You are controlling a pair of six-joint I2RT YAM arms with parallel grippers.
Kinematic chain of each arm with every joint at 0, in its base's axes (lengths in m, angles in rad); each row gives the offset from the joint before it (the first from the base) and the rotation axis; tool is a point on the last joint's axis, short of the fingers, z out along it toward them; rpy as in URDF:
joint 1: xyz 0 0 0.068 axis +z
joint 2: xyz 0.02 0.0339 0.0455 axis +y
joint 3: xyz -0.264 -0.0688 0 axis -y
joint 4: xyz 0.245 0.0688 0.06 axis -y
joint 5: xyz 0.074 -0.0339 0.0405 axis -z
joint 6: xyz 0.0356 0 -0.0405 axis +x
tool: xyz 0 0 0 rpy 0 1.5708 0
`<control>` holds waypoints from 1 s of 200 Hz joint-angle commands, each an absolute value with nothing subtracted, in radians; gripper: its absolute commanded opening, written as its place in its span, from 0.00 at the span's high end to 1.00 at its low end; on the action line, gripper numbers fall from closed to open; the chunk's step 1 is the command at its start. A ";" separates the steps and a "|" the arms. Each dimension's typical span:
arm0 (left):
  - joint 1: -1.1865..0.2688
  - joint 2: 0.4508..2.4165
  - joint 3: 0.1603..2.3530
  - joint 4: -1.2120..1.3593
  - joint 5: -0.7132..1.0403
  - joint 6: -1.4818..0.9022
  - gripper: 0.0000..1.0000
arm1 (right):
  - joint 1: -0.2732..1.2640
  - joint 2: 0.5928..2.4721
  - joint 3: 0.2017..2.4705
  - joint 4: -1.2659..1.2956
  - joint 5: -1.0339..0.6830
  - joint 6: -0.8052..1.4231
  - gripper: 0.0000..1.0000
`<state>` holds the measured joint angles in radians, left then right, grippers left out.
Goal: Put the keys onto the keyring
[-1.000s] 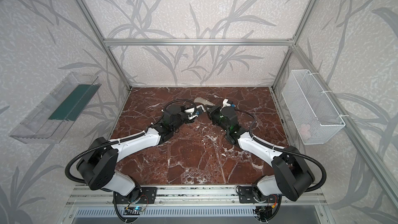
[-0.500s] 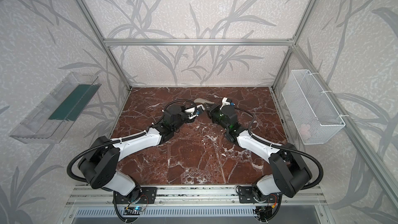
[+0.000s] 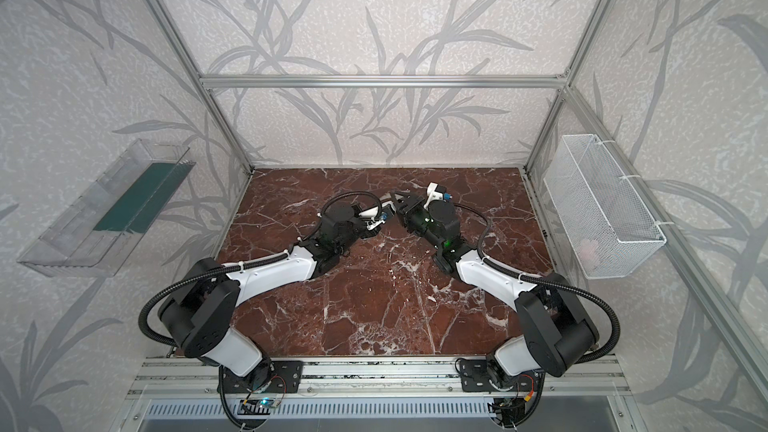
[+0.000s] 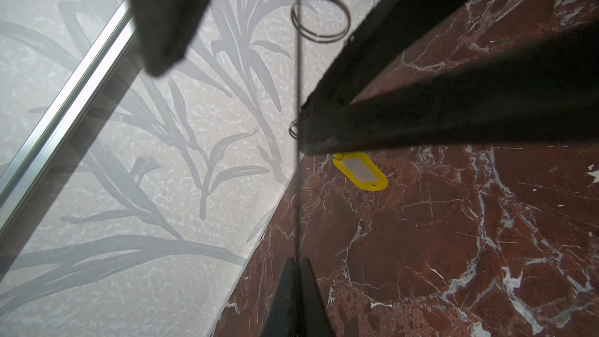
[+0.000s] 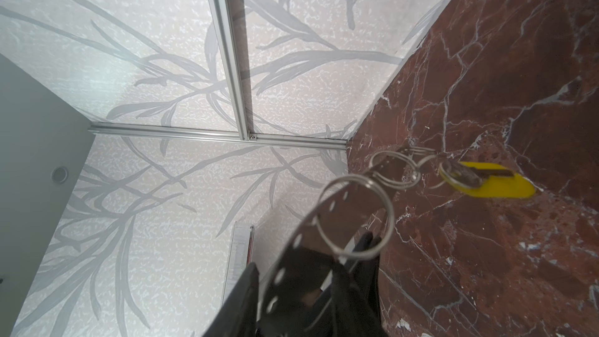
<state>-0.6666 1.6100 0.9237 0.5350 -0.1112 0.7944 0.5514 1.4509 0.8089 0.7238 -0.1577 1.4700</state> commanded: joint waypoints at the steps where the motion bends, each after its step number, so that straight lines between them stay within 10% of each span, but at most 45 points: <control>1: -0.667 1.627 0.987 0.515 -0.153 0.792 1.00 | 0.534 1.387 0.817 0.752 -0.163 1.434 0.60; 200: -0.665 1.900 1.795 -0.947 -0.243 0.155 1.00 | 0.419 1.050 0.817 0.158 -0.050 0.731 0.55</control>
<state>-0.6651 1.8469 1.7069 -0.7624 -0.3107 0.3805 0.4198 1.0927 0.7734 0.2546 -0.0883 0.8734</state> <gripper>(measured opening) 0.048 0.446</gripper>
